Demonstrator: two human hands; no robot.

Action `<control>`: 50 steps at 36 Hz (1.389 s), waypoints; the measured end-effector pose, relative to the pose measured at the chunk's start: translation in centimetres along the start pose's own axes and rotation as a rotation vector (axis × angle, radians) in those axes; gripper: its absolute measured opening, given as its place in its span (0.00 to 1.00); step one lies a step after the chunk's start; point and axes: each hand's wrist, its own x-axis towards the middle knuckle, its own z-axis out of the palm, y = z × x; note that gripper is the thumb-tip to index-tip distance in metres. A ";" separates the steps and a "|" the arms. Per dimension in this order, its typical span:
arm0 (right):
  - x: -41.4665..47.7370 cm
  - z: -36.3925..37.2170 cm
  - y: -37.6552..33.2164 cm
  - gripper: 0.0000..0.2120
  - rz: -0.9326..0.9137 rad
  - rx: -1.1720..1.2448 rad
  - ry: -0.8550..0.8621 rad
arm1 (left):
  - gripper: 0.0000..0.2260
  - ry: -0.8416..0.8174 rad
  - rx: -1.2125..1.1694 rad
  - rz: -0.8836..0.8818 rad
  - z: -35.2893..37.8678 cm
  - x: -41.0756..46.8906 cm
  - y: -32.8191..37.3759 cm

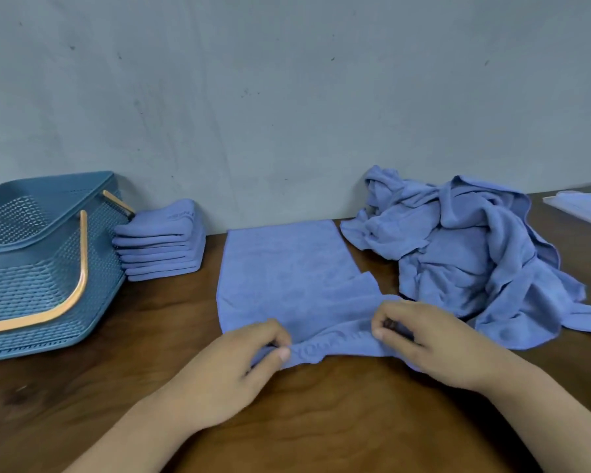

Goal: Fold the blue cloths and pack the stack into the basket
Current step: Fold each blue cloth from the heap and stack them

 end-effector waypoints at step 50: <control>-0.8 -2.7 -2.0 0.08 0.193 0.932 0.169 | 0.20 0.152 -0.754 -0.116 -3.2 -0.6 0.9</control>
